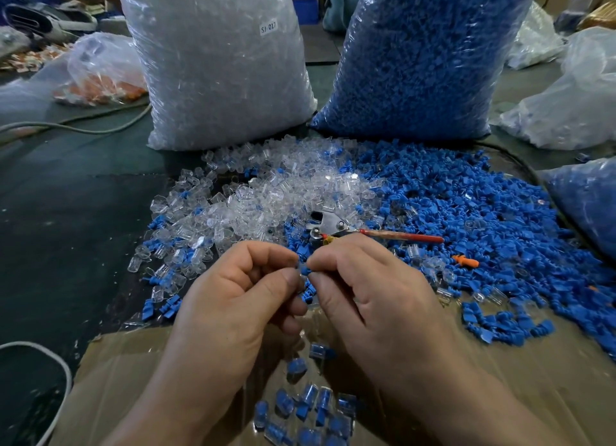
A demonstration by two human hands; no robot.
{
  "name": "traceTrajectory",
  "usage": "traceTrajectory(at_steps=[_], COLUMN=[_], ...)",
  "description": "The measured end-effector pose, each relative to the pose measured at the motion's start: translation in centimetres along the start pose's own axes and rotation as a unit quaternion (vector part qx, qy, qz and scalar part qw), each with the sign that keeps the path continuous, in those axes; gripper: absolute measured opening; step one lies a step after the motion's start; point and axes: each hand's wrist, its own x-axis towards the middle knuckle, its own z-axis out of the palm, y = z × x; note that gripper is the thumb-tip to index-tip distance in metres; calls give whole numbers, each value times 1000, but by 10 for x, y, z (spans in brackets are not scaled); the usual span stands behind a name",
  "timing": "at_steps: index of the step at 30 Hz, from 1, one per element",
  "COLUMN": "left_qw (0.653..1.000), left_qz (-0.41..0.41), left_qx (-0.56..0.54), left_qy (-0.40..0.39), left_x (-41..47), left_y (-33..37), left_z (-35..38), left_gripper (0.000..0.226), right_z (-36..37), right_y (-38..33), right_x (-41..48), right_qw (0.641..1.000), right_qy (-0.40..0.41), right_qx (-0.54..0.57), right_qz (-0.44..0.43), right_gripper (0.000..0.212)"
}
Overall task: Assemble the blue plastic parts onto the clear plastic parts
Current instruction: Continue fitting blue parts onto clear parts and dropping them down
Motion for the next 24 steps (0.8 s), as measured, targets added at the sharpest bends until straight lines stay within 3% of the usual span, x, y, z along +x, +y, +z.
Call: traceTrajectory(at_steps=[7, 11, 14, 17, 20, 24], left_qw=[1000, 990, 989, 990, 992, 993], left_qz=[11, 33, 34, 24, 16, 15], left_qx=[18, 132, 132, 126, 111, 101], left_qy=[-21, 22, 53, 57, 53, 61], left_x=[-1, -1, 1, 4, 7, 9], left_y=[-3, -3, -7, -9, -10, -13], left_z=[-2, -3, -6, -11, -13, -14], left_gripper=[23, 24, 21, 30, 30, 28], right_z=[-1, -2, -5, -15, -17, -15], right_y=[2, 1, 15, 38, 46, 46], right_x=[2, 2, 5, 10, 13, 18], right_qw=[999, 995, 975, 932, 916, 922], right_qy=[-49, -76, -86, -136, -162, -145], right_qx=[-13, -69, -199, -294, -321, -320], right_qz=[-12, -22, 57, 163, 180, 165], right_gripper=[29, 33, 52, 74, 71, 61])
